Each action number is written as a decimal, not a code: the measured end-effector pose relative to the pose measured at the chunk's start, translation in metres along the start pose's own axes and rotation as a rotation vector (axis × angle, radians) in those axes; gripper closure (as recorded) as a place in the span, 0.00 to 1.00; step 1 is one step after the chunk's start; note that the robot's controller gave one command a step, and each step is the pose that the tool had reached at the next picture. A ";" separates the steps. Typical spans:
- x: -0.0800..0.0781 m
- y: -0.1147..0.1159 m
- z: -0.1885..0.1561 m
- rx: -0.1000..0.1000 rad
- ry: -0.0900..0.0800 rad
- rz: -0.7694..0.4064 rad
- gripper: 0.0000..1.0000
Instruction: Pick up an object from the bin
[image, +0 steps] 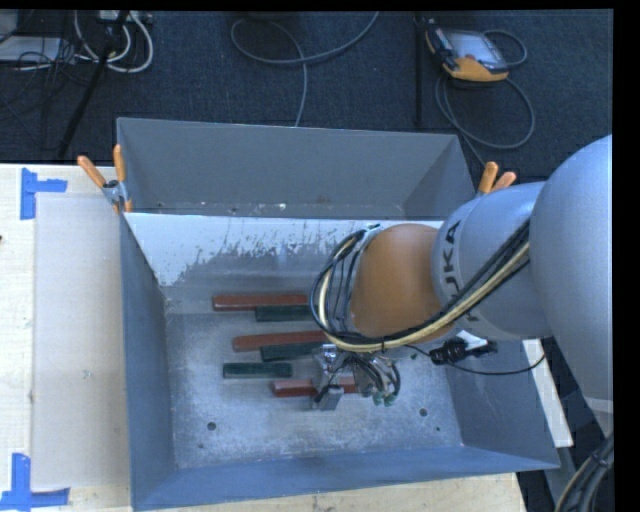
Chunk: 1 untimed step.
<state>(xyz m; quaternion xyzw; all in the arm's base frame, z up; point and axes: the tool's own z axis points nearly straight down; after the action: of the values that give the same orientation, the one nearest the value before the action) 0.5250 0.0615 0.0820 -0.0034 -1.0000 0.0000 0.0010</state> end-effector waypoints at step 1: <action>0.000 0.000 -0.008 0.000 -0.001 0.000 1.00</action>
Offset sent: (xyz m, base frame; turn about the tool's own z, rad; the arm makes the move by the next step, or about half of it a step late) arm -0.0001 -0.0001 0.0386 0.0000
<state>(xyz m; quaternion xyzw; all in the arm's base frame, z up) 0.5253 0.0617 0.0895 -0.0033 -1.0000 -0.0002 0.0004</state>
